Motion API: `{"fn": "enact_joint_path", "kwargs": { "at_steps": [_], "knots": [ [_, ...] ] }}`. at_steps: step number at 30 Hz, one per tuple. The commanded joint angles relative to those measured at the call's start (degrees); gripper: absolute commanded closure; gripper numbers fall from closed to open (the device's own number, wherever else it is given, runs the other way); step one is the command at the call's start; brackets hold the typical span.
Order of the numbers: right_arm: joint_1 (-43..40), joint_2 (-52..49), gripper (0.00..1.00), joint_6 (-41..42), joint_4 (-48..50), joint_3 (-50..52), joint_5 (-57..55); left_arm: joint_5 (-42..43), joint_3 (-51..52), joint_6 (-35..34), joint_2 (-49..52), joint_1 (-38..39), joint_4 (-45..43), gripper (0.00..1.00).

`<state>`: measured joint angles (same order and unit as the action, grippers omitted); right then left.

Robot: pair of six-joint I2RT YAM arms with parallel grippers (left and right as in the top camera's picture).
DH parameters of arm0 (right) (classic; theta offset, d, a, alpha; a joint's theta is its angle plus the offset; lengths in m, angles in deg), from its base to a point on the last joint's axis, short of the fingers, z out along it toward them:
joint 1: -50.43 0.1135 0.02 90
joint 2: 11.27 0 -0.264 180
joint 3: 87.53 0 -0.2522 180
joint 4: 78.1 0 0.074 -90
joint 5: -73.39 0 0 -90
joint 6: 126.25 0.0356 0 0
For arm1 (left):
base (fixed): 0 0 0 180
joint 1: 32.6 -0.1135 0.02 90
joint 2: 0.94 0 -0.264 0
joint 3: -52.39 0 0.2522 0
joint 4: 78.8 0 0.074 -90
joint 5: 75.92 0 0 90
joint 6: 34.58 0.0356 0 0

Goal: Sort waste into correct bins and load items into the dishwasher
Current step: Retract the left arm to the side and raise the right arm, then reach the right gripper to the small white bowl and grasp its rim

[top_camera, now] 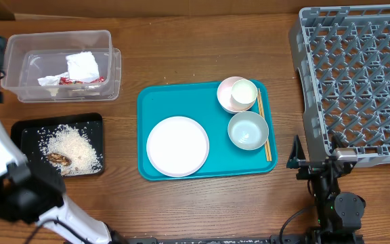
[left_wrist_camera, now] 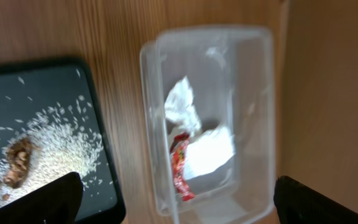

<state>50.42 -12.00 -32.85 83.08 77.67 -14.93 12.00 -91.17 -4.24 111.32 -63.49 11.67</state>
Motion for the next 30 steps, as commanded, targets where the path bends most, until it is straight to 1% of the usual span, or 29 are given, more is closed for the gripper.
{"fn": "enact_joint_path", "kwargs": {
  "at_steps": [1,3,6,7,8,11,12,13,16,18,19,21,23,24,26,27,30],
  "knots": [
    [-0.4,0.6,0.00,4.8,1.2,0.6,6.4,-5.7,-0.5,-2.2,-4.3,-0.3,0.3,0.00],
    [-0.4,0.6,0.00,13.9,4.3,0.6,17.8,-5.8,-0.5,-2.1,-4.4,-0.3,1.1,0.00],
    [-0.4,0.6,0.00,30.3,6.8,0.6,39.5,-5.8,-0.5,-2.1,-4.3,-0.2,2.2,0.00],
    [-0.4,0.6,0.00,34.3,6.7,0.6,44.7,-5.8,-0.5,-2.1,-4.3,-0.2,2.4,0.00],
    [-0.4,0.6,0.00,37.4,7.1,0.6,47.0,-5.8,-0.5,-2.1,-4.3,-0.2,2.4,0.00],
    [-0.4,0.6,0.00,47.9,9.9,0.6,45.2,-5.8,-0.5,-2.1,-4.3,-0.2,2.4,0.00],
    [-0.4,0.6,0.00,53.1,11.8,0.6,44.9,-5.8,-0.5,-2.1,-4.3,-0.2,2.4,0.00],
    [-0.4,0.6,0.00,56.2,14.2,0.6,44.9,-5.8,-0.5,-2.1,-4.3,-0.2,2.4,0.00],
    [-0.4,0.6,0.00,62.0,25.2,0.5,44.6,-5.8,-0.5,-2.1,-4.3,-0.2,2.4,0.00],
    [-0.4,0.6,0.00,66.8,29.0,-0.4,42.6,-5.8,-0.5,-2.1,-4.3,-0.2,2.4,0.00],
    [-0.4,0.6,0.00,68.0,29.2,-1.4,41.7,-5.8,-0.5,-2.1,-4.3,-0.2,2.4,0.00],
    [-0.4,0.5,0.00,67.6,28.2,-4.3,40.5,-5.8,-0.5,-2.1,-4.3,-0.2,2.4,0.00],
    [-0.4,0.0,0.00,63.8,23.4,-9.0,39.3,-5.8,-0.5,-2.1,-4.3,-0.2,2.4,0.00],
    [-0.4,-0.7,0.00,60.2,19.3,-11.9,38.7,-5.8,-0.5,-2.1,-4.3,-0.2,2.4,0.00],
    [-0.4,-3.3,0.00,50.8,7.5,-19.0,37.4,-5.8,-0.5,-2.1,-4.3,-0.2,2.4,0.00],
    [-0.4,-5.7,0.00,44.9,-0.6,-23.7,36.2,-5.8,-0.5,-2.1,-4.3,-0.2,2.4,0.00],
    [-0.4,-15.3,0.00,31.1,-21.1,-36.4,31.7,-5.8,-0.5,-2.1,-4.3,-0.2,2.4,0.00]
  ]
}}
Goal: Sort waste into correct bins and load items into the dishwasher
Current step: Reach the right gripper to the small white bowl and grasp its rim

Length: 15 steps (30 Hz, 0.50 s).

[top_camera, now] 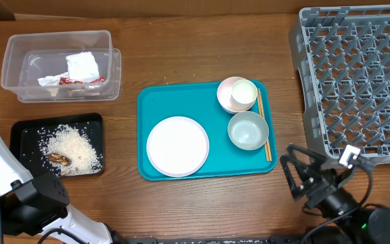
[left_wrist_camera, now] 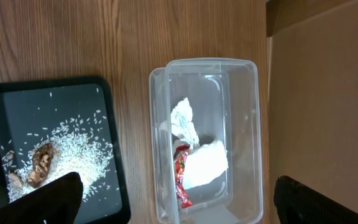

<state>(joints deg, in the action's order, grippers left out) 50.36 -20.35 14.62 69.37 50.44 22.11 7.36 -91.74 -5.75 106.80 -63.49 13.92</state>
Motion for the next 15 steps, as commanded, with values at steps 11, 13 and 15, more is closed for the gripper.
{"fn": "enact_joint_path", "kwargs": {
  "at_steps": [11,13,15],
  "knots": [
    [9.1,-39.6,0.00,-33.1,-36.1,-30.2,-18.5,-1.2,0.1,-0.6,0.3,-0.2,0.1,0.00],
    [15.2,-45.2,0.01,-32.8,-35.8,-30.2,-23.4,-1.2,0.1,-0.6,0.3,-0.2,0.1,0.00],
    [21.6,-51.0,0.00,-31.4,-34.9,-30.2,-29.4,-1.2,0.1,-0.6,0.3,-0.2,0.1,0.00]
  ]
}}
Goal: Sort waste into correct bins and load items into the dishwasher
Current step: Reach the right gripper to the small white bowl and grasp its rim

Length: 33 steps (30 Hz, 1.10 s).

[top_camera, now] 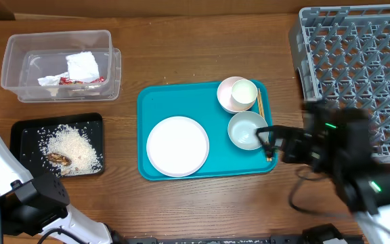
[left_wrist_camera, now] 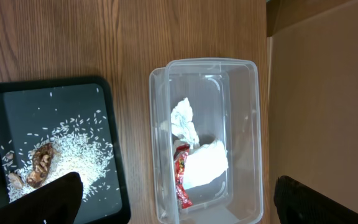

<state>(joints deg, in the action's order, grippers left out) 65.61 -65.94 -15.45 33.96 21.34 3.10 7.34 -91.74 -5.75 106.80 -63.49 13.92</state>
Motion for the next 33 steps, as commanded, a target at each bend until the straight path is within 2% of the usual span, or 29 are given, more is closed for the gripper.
{"fn": "enact_joint_path", "kwargs": {
  "at_steps": [1,6,8,13,16,22,28,33],
  "knots": [
    [9.9,-9.0,0.00,-0.6,1.2,-1.2,-13.8,-1.2,0.1,-0.6,0.3,-0.2,0.1,0.00],
    [19.4,-26.1,0.00,0.5,1.0,-4.0,-22.5,-1.2,0.1,-0.6,0.3,-0.2,0.1,0.00],
    [19.9,-33.0,0.00,0.5,-0.9,-7.5,-23.5,-1.2,0.1,-0.6,0.3,-0.2,0.1,0.00],
    [19.5,-42.8,0.00,-0.5,-8.0,-17.8,-24.3,-1.2,0.1,-0.6,0.3,-0.2,0.1,0.00],
    [19.5,-45.0,0.00,-1.4,-9.3,-21.9,-24.3,-1.2,0.1,-0.6,0.3,-0.2,0.1,0.00],
    [19.5,-45.2,0.00,-0.8,-2.5,-22.3,-22.6,-1.2,0.1,-0.6,0.3,-0.2,0.1,0.00],
    [19.5,-45.5,0.00,-0.7,4.0,-19.0,-20.1,-1.2,0.1,-0.6,0.3,-0.2,0.1,0.00],
    [19.5,-47.6,0.00,-0.2,2.5,-16.6,-20.0,-1.2,0.1,-0.6,0.3,-0.2,0.1,0.00]
  ]
}}
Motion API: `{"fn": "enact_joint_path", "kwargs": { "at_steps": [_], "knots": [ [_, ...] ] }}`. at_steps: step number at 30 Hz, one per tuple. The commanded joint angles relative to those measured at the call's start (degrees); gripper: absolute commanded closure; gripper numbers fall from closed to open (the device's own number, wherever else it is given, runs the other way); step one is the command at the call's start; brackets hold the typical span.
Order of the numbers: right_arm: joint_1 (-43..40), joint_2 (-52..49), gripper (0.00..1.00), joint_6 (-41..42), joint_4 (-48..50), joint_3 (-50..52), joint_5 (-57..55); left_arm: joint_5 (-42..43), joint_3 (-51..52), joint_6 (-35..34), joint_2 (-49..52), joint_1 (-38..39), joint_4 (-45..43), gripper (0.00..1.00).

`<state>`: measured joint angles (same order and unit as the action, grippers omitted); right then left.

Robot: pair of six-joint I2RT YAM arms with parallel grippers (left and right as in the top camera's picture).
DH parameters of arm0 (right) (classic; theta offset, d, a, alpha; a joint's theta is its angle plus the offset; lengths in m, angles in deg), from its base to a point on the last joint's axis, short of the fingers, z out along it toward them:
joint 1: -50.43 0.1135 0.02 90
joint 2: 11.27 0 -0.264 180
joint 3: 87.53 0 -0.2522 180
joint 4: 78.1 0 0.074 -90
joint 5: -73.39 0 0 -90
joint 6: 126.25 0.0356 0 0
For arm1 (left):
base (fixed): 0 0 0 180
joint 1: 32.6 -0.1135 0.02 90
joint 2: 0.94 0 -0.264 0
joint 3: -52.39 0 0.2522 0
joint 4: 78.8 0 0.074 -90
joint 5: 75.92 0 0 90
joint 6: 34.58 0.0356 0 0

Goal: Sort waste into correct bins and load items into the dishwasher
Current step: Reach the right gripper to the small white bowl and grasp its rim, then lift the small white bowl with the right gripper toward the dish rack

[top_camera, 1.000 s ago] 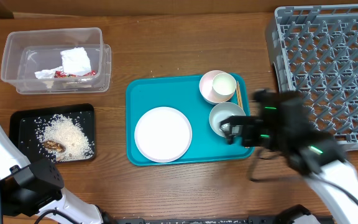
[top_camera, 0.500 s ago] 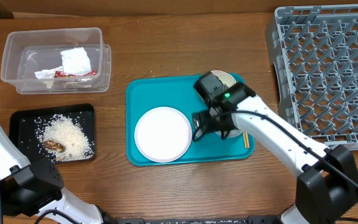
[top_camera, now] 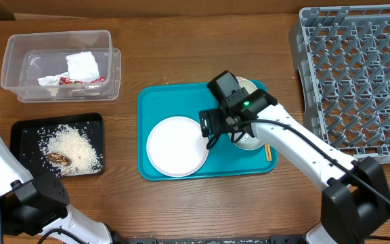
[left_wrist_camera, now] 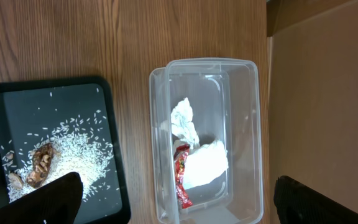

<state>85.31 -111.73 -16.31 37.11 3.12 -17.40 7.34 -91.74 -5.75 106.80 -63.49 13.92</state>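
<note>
On the teal tray (top_camera: 161,102) lie a white plate (top_camera: 175,146), a pink bowl holding a small white cup (top_camera: 239,91), a pale green bowl (top_camera: 252,139) partly under my right arm, and chopsticks (top_camera: 269,150). My right gripper (top_camera: 208,129) reaches over the tray to the plate's right rim, fingers apart, holding nothing. The grey dish rack (top_camera: 357,74) stands at the right. My left gripper (left_wrist_camera: 176,208) hangs open high above the clear bin (left_wrist_camera: 247,124), which holds white tissue (left_wrist_camera: 207,162) and a red wrapper (left_wrist_camera: 182,177).
A black tray (top_camera: 26,129) of spilled rice with a brown food scrap (top_camera: 59,158) sits in front of the clear bin (top_camera: 110,68). The left arm's base stands along the table's left edge. A cardboard surface lies beyond the bin in the left wrist view.
My right arm has moved left from beside the tray's right edge to over the tray, its gripper now at the plate's right rim. The left arm has not moved.
At first my right arm was folded at the table's front right, and the left wrist camera sat close over the clear bin. Then the left gripper was higher, and the right gripper stood open at the front. The right arm was then beside the tray, now over it.
</note>
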Motion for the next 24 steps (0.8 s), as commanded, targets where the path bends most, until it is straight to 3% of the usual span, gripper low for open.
{"fn": "enact_joint_path", "kwargs": {
  "at_steps": [1,12,21,24],
  "knots": [
    [-0.2,-2.0,0.00,1.3,-1.0,2.1,0.5,-1.2,0.1,-0.6,0.3,-0.2,0.1,0.00],
    [-0.2,-2.2,0.30,7.1,2.6,8.3,-3.3,-1.2,0.1,-0.6,0.3,-0.2,0.1,0.00],
    [-0.3,-2.2,0.60,9.3,2.7,8.5,-3.7,-1.1,0.1,-0.6,0.3,-0.2,0.1,0.00],
    [-0.3,-2.1,0.64,9.3,2.3,8.5,-2.9,-1.2,0.1,-0.6,0.3,-0.2,0.1,0.00]
  ]
}}
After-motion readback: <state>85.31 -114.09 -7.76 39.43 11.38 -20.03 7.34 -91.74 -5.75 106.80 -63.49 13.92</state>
